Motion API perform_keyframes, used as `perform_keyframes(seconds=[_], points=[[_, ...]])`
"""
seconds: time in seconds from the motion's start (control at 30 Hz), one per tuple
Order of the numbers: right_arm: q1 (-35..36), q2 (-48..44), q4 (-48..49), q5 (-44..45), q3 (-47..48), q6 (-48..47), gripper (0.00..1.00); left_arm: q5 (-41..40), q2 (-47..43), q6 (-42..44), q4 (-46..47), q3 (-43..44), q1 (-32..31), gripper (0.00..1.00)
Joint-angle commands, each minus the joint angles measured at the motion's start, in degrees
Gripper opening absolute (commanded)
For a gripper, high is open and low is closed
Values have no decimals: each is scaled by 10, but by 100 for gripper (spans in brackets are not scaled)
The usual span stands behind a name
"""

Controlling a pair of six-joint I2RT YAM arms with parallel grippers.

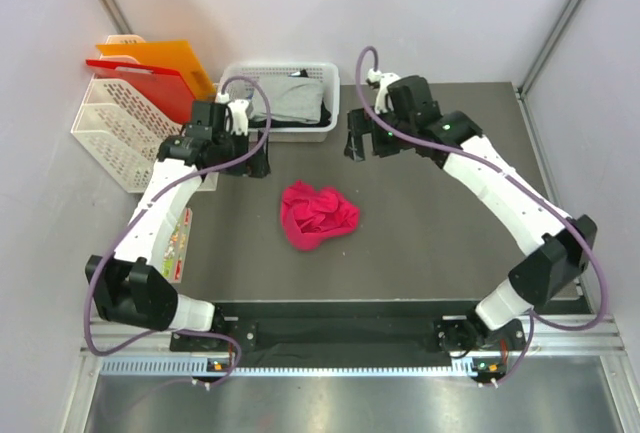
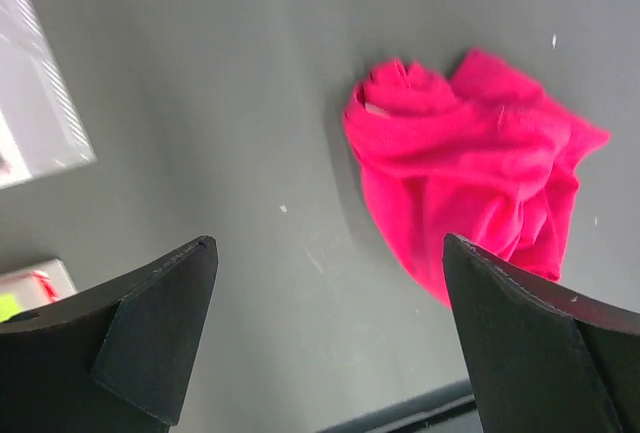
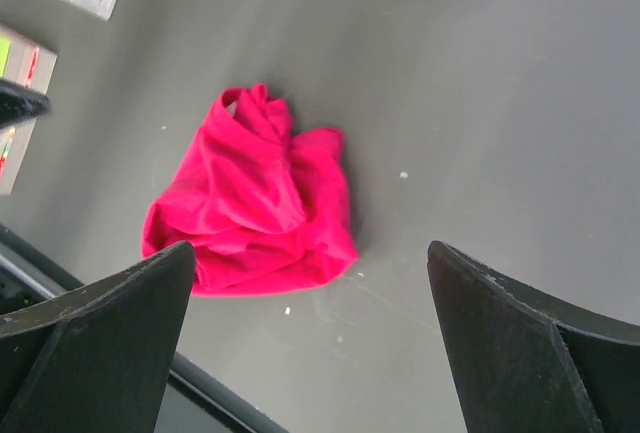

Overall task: Fold and stack the t-shirts
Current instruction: Move the tshirt to the center of the board, then flatten out the tshirt

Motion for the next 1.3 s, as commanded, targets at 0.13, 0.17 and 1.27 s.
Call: perform_keyframes(seconds=[0.13,0.17,1.27], points=[[41,71,105,-65,-50,26,100,17,-39,-9,4,-82,-2,97],[49,82,105,-72,-50,27,100,15,-42,-8,5,-96,-2,97],[91,176,36,-85,246,21,0,-17,-31,-13,15,-12,21,82]])
